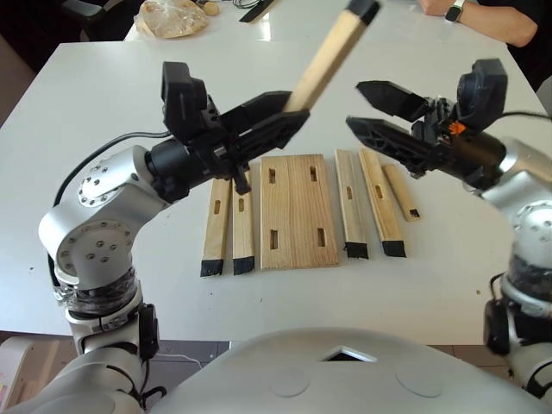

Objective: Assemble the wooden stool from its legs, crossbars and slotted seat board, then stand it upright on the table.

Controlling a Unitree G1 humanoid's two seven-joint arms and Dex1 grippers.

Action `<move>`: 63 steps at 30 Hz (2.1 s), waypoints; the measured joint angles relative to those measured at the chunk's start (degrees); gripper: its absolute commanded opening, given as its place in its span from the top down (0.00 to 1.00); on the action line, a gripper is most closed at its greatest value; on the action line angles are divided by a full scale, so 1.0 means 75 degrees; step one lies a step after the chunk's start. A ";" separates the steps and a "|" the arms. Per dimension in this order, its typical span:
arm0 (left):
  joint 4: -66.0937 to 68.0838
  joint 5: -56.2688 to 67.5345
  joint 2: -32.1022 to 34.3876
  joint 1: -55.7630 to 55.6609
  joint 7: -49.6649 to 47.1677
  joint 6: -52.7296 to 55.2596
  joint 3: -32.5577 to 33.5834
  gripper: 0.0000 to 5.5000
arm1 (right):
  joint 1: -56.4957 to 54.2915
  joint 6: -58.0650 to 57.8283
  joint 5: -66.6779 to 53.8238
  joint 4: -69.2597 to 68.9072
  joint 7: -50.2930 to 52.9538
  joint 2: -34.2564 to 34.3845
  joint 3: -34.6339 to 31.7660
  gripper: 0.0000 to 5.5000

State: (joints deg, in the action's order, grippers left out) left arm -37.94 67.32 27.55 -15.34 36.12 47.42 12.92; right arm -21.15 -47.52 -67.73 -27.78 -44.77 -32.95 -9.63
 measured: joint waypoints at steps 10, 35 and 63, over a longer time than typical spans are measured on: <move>0.0077 0.1030 0.0781 0.0430 0.0491 0.0337 -0.0336 0.76 | -0.0792 -0.0551 -0.1176 0.0553 -0.0128 -0.0083 0.0094 0.36; 0.0056 -0.0079 0.1091 0.0924 0.1108 -0.0292 -0.0946 0.76 | -0.0495 -0.0262 0.0374 0.0309 -0.1477 -0.0712 0.0727 0.74; 0.1269 -0.2980 0.0951 0.2234 0.0791 -0.1303 -0.1718 0.48 | -0.0523 0.5114 0.6772 0.4585 -0.3580 -0.2401 0.2182 0.77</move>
State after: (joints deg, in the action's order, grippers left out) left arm -28.42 44.97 34.68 1.42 42.05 37.64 0.04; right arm -25.08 -9.17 -16.94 6.61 -71.62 -50.96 6.73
